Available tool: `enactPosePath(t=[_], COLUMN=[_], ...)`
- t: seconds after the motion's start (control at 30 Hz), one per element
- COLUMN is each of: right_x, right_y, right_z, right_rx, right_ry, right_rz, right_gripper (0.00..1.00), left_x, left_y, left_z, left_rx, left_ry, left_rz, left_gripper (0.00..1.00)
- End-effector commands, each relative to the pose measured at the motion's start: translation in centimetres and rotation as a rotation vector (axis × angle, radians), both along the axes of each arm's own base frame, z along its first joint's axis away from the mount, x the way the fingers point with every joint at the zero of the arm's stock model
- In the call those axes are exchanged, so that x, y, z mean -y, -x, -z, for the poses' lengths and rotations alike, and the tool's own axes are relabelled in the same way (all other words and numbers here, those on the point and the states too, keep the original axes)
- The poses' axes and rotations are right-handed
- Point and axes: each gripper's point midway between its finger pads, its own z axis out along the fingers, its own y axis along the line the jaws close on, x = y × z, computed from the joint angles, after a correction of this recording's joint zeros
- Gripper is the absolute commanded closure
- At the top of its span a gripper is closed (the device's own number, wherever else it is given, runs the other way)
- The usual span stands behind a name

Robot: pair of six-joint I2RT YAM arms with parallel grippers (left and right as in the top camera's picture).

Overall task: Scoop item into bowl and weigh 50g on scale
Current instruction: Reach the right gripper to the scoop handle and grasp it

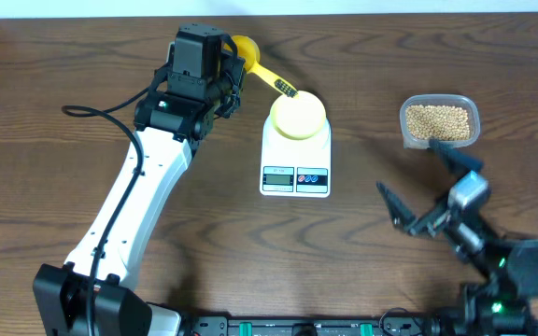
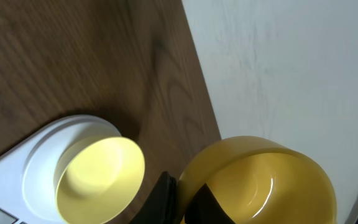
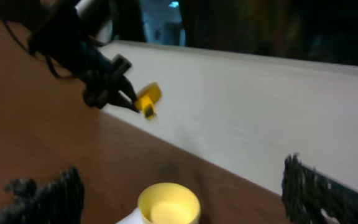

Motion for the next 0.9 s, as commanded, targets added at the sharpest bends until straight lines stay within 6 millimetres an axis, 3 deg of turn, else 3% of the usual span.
enactPosePath(t=[0.0,0.17,0.3,0.37,0.7,0.8,0.87], right_x=[-2.2,-3.6,-4.5,-4.9,-5.4,-5.7,-6.8], right_y=[-1.4,-4.9,-9.7,-10.8,-13.2,-14.6,-14.3], right_z=[-2.5,-3.1,-1.2,0.0,6.4,7.6,7.2], right_rx=[-0.088,-0.246,-0.481,-0.537,-0.787,-0.918,-0.900], right_ry=[0.004,-0.033,-0.119,-0.126,-0.197,-0.286,-0.271], right_rz=[-0.175,-0.311,-0.421,-0.476,-0.553,-0.458,-0.484], right_gripper=[0.01,0.01,0.01,0.01,0.01,0.04,0.11], left_x=[-0.2,-0.4,-0.4,-0.4,1.5,1.8,1.6], left_y=[-0.2,-0.3,-0.4,-0.4,0.3,0.5,0.4], left_z=[-0.4,-0.5,-0.5,-0.5,-0.5,-0.4,-0.4], left_rx=[0.013,0.020,0.022,0.021,0.035,0.037,0.034], left_ry=[-0.007,-0.014,-0.013,-0.013,-0.059,-0.080,-0.072], left_rz=[-0.017,-0.029,-0.029,-0.027,0.056,0.066,0.044], left_gripper=[0.92,0.92,0.92,0.92,0.92,0.92,0.92])
